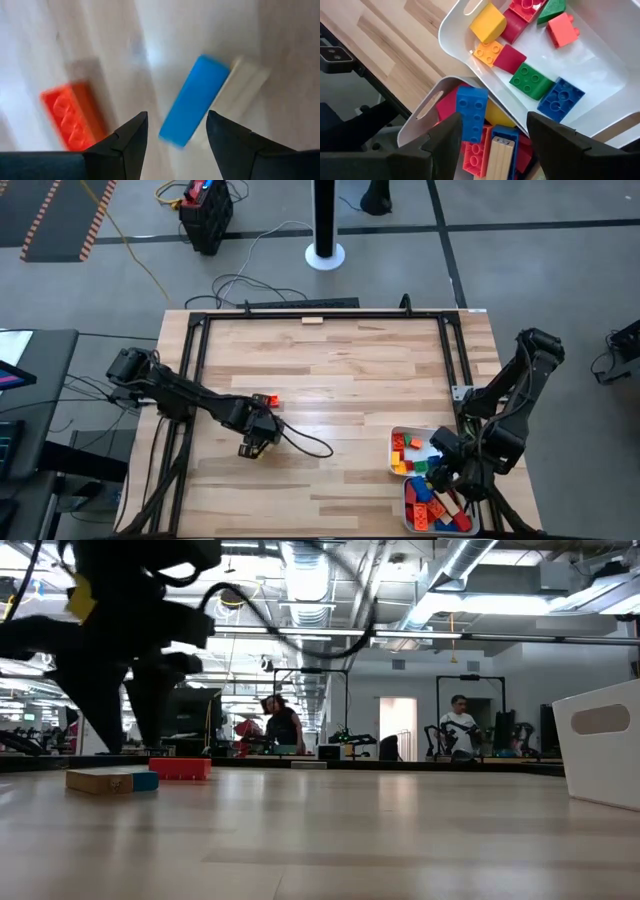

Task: Sort blocks by size
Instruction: Put the big brown block into the gray bin

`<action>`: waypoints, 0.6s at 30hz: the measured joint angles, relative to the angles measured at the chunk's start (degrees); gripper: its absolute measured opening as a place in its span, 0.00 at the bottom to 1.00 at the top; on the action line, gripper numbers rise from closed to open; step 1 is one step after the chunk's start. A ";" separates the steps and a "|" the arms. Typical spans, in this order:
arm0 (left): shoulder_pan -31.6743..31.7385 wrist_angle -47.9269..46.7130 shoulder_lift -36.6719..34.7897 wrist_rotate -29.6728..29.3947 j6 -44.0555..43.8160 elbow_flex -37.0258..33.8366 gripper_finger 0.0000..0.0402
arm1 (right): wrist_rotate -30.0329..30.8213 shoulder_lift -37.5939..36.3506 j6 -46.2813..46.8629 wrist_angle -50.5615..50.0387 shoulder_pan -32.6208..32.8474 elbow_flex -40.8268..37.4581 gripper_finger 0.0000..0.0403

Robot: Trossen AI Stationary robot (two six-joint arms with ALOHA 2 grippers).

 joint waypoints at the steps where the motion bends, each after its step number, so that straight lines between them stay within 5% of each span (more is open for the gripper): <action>1: 0.38 1.48 0.28 1.18 0.16 0.01 0.48 | 0.00 0.00 0.00 0.17 0.00 0.00 0.64; 7: -0.63 2.08 1.72 2.22 0.45 0.01 0.48 | 0.02 0.00 0.09 1.10 0.02 0.00 0.64; 18: -4.09 1.17 5.88 -8.23 -1.14 0.25 0.48 | 0.05 0.00 -1.36 1.83 0.02 0.02 0.64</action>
